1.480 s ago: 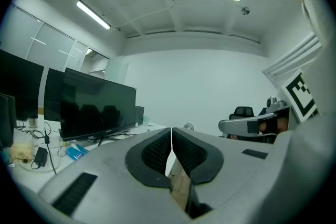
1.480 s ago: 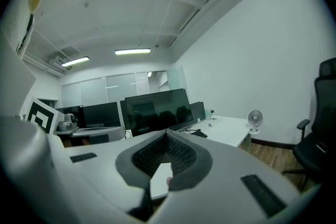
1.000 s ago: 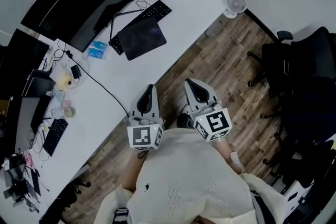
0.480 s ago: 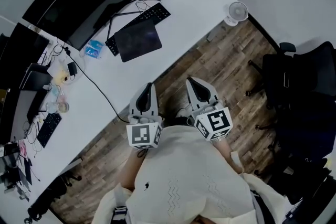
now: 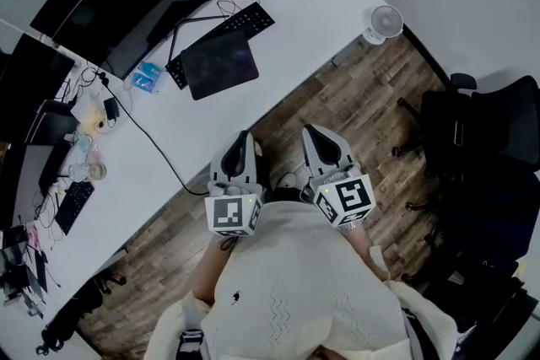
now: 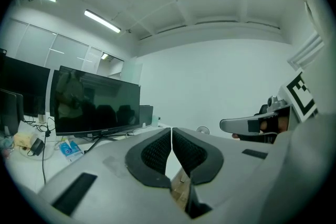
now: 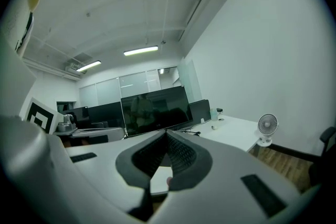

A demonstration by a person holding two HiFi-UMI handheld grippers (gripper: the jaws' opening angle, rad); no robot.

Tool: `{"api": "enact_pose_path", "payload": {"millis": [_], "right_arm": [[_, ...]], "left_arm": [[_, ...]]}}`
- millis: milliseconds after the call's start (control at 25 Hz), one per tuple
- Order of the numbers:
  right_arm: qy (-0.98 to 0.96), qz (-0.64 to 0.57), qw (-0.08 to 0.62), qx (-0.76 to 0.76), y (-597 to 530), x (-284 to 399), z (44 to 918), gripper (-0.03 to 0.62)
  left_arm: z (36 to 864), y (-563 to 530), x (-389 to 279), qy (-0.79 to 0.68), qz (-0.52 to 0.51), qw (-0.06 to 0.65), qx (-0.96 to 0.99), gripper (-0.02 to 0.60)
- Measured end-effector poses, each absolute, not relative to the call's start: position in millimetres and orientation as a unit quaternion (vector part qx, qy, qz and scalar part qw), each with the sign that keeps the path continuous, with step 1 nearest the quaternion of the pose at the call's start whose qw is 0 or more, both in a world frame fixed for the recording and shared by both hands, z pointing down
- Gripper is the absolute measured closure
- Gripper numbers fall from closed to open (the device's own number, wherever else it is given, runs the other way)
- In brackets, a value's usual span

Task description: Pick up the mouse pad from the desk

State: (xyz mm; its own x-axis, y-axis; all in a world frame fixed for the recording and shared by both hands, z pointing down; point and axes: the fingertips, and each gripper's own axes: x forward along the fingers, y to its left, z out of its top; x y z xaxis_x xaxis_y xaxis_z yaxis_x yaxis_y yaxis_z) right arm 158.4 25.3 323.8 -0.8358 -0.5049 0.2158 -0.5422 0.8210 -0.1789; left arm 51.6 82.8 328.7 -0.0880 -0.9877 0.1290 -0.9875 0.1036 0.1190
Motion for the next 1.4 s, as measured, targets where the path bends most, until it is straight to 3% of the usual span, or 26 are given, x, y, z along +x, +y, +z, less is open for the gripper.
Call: {"api": "enact_pose_path", "payload": {"millis": [1400], "right_arm": [[-0.940, 0.097, 0.144, 0.294, -55.2, 32.1, 330.9, 0.592]], "left_arm": [[364.9, -26.0, -105.9, -0.738, -0.007, 0.112, 0.666, 0.561]]}}
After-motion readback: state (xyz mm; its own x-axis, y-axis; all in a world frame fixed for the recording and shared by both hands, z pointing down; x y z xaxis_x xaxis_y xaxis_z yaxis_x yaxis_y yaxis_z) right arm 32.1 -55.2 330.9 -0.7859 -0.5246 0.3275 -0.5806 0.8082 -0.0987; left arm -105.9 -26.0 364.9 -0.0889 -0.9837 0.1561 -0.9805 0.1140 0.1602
